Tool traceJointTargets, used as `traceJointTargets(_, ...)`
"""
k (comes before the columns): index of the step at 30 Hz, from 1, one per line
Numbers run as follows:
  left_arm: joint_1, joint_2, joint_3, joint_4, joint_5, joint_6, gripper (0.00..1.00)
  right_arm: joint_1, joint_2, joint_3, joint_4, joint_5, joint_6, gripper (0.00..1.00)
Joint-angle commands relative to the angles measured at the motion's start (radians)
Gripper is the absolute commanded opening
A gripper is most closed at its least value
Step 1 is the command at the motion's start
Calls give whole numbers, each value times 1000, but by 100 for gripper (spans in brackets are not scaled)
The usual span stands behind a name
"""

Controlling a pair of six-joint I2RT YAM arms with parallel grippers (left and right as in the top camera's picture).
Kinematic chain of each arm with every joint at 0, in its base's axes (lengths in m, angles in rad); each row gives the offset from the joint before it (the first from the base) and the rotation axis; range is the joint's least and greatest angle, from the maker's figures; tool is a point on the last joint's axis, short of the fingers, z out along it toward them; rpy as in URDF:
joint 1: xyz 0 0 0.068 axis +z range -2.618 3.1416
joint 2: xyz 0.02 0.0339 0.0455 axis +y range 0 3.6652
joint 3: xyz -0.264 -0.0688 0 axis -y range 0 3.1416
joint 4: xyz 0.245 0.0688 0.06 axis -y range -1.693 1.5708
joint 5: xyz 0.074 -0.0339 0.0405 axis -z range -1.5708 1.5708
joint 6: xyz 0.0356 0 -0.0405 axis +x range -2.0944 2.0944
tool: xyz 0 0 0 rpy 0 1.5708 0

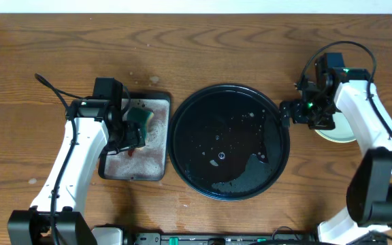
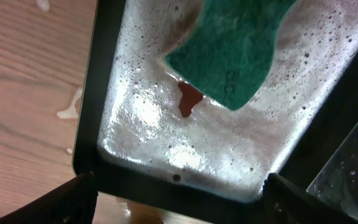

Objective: Clean dirty plates on tray and stack at the side

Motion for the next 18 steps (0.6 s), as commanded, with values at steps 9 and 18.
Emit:
traceJointTargets(9,3,-341,-159,114,18,3,86,9,-470,-104,105,24,19,99)
traceJointTargets(18,3,-814,-346,278,125,87,87,8,-890,-404,302,56,22,99)
